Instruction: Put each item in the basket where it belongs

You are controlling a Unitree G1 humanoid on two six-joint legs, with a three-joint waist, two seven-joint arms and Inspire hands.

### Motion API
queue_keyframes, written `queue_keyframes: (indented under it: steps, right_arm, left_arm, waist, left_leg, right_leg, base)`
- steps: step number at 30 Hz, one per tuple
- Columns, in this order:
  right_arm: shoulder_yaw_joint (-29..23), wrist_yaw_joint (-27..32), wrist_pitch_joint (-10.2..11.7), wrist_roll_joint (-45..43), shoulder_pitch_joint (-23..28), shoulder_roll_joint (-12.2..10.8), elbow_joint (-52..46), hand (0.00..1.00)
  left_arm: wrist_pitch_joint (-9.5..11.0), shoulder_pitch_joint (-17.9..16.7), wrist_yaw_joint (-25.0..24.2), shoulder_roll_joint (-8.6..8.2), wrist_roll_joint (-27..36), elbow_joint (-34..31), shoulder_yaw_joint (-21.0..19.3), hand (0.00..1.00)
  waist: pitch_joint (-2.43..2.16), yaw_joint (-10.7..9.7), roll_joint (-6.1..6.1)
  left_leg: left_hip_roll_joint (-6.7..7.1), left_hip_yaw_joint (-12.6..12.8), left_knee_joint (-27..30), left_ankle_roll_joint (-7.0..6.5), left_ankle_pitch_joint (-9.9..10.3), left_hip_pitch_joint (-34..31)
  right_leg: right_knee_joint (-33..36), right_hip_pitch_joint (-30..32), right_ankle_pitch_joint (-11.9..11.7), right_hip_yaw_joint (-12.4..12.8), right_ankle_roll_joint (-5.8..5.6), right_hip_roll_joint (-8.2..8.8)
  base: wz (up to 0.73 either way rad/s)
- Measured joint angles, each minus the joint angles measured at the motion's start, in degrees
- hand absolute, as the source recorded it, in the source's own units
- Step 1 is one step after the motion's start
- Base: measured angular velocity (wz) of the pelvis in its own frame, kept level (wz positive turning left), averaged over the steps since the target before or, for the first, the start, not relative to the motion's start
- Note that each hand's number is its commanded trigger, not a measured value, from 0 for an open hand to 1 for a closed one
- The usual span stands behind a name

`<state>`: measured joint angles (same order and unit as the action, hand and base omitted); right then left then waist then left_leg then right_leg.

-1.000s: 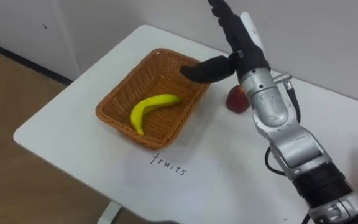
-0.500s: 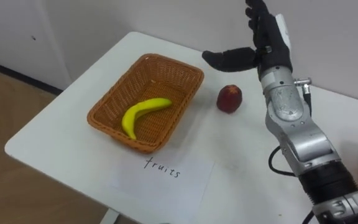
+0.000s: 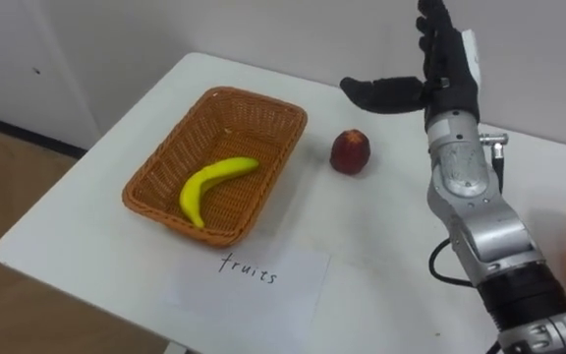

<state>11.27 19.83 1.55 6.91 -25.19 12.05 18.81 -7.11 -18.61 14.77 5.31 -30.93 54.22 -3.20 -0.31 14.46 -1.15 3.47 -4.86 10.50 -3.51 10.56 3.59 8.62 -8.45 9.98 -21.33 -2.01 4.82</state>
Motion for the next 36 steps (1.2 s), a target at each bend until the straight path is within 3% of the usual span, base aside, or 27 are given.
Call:
queue_keyframes:
  steps: [9, 14, 23, 36]
  right_arm:
    - [0.63, -0.08, 0.00, -0.15, 1.11, 0.01, 1.51, 0.00]
    - [0.75, -0.05, 0.00, -0.03, 1.06, 0.01, 4.13, 0.00]
    - [1.30, -1.97, -0.29, -0.21, 0.30, 0.10, 12.83, 0.00]
    - [3.79, -2.36, -0.28, -0.50, 0.35, -0.01, 12.89, 0.00]
  left_arm:
    - [0.05, 0.28, 0.07, -0.10, 3.30, -0.35, 0.27, 0.00]
    - [-0.04, 1.28, 0.40, -0.04, 3.28, -1.12, 2.82, 0.00]
    - [-0.05, 3.55, 0.96, 0.61, 3.77, -1.78, 6.60, 0.00]
    - [0.48, 3.27, 2.10, 0.78, 4.45, -1.06, 6.72, 0.00]
  waist:
    - [0.14, -0.17, 0.38]
    - [0.18, -0.30, 0.19]
    - [1.14, 0.04, -1.10]
    - [1.29, 0.32, -1.59]
  left_leg:
    - [-0.02, 0.06, -0.02, -0.06, -0.08, -1.35]
    - [0.10, 0.13, 0.36, -0.11, -0.36, -2.91]
    - [0.03, 0.35, 0.75, -0.10, -0.49, -5.12]
    - [-0.13, 1.61, 0.21, -0.10, -0.49, -4.95]
  right_leg:
    - [0.13, 0.81, -0.01, -0.54, 0.00, 0.13]
    - [0.20, 2.24, -0.04, -0.80, 0.00, 0.26]
    - [0.28, 4.81, -0.04, -0.52, 0.01, 0.31]
    - [0.18, 5.42, -0.05, 0.70, 0.02, 0.24]
  base:
    - [0.01]
    - [0.03]
    - [-0.02]
    - [-0.05]
